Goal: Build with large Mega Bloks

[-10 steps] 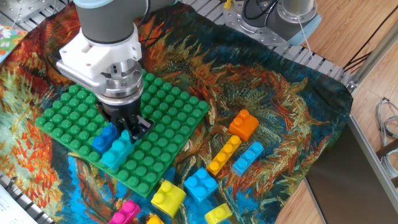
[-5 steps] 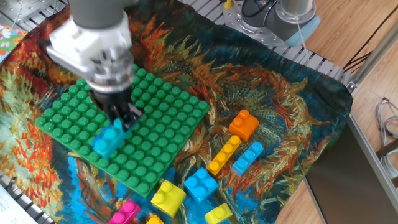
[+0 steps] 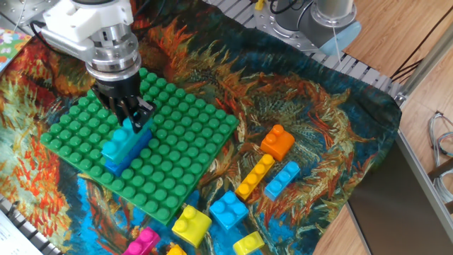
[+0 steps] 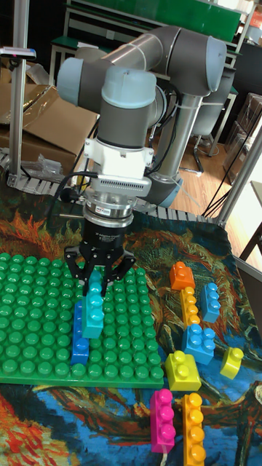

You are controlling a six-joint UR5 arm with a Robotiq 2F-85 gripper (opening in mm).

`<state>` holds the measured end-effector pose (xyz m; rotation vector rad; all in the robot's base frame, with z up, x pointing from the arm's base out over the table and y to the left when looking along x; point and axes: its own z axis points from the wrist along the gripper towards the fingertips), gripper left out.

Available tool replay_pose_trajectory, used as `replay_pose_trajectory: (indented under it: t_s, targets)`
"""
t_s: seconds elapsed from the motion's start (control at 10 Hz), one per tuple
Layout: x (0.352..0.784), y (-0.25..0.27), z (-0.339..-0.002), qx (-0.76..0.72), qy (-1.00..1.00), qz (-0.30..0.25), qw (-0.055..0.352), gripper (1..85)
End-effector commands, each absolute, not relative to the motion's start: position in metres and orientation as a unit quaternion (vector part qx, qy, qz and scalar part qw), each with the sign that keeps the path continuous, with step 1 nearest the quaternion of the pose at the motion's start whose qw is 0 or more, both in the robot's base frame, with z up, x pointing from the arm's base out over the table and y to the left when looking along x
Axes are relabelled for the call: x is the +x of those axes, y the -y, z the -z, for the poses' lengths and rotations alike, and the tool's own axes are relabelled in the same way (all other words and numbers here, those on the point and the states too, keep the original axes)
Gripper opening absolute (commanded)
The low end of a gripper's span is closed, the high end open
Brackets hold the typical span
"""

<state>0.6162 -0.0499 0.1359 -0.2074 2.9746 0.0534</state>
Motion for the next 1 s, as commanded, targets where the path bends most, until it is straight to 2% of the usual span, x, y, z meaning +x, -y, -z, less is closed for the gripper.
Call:
replay_pose_trajectory:
  t_s: [0.0,0.9]
  targets:
    - [0.617,0.057,-0.132,-0.054,-0.995,-0.018,0.079,1.3]
    - [0.625,0.056,-0.120,-0.060,-0.994,-0.038,0.080,1.3]
